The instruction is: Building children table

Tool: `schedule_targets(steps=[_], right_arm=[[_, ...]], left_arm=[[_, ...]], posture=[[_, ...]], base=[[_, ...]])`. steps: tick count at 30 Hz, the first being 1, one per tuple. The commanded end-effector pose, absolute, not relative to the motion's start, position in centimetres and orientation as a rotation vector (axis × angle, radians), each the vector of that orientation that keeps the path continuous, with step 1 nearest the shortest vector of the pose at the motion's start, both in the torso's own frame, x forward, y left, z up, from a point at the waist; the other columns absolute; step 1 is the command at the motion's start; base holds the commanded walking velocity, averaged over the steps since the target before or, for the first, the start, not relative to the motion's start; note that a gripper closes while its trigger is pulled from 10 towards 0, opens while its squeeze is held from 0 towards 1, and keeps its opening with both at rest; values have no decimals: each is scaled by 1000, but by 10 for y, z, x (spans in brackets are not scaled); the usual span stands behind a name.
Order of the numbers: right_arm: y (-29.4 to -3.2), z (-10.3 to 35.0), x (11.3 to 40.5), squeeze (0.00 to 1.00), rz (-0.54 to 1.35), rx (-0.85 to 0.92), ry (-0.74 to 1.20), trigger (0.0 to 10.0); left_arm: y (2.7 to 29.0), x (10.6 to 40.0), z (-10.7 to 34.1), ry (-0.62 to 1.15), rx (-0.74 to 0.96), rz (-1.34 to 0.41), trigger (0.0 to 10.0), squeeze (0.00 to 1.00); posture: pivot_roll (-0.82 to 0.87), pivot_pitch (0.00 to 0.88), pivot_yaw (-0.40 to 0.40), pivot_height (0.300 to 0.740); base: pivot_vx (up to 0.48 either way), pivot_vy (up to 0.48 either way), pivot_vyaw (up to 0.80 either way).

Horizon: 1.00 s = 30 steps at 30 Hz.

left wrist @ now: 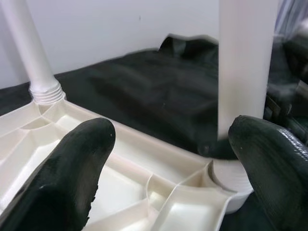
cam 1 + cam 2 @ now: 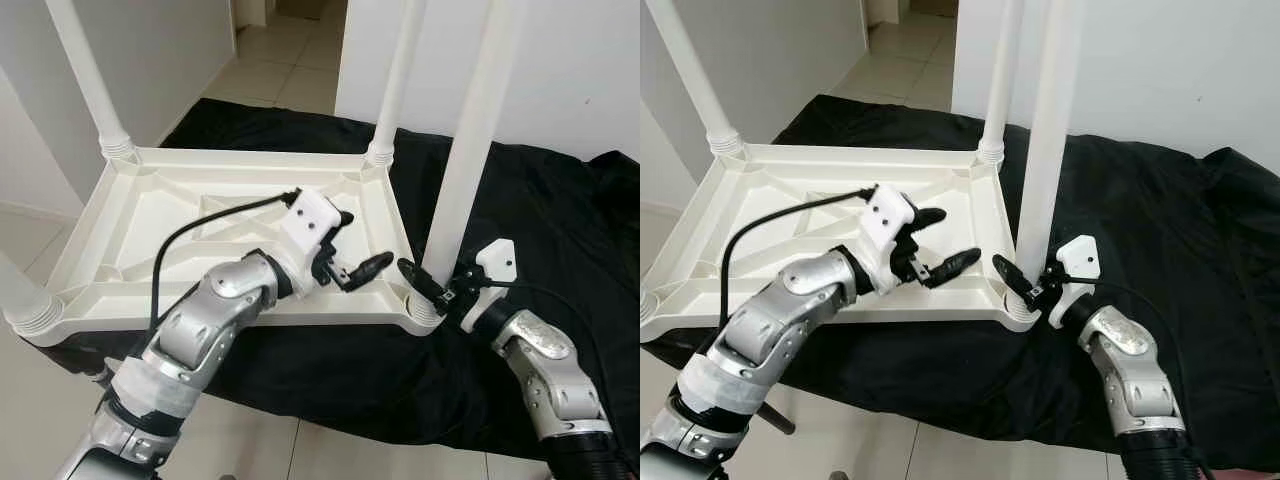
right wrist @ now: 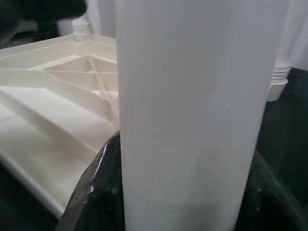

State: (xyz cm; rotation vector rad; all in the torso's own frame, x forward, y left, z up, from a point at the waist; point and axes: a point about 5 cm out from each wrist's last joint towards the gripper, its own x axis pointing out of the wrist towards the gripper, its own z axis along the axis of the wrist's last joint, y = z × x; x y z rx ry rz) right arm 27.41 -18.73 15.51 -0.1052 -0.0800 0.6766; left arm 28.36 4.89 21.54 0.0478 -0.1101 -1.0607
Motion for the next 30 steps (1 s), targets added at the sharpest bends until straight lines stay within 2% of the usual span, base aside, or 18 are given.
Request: schedule_targets(steps=[1,4,5,15,21,30], right_arm=[[-185,164,274,0,724,-109,-87,10000],[-185,167,275,0,734,-106,-90,10000],[-177,172,273,0,815,-124,-92,10000],[-160,183,278,0,985,-200,-81,10000],[-147,191,279,0,1086,-199,-72,10000],[-131,187,275,0,1177,-169,-62,10000]], left_arm=[[47,278,236,-161,-9,-1191,10000,0],[47,278,241,-171,-41,-1214,10000,0],[47,271,256,-175,-191,-1361,10000,0],[48,264,277,-175,-276,-1651,10000,0],[43,265,291,-187,-281,-1724,10000,0],[39,271,297,-174,-268,-1728,10000,0]], posture=[[-35,0,-45,740],[-34,0,-45,740],[-30,0,-49,740],[-34,0,-29,740],[-34,0,-21,740],[-39,0,-17,740]], base=[[0,0,0],[0,0,0],[0,0,0],[0,0,0],[0,0,0],[0,0,0]])
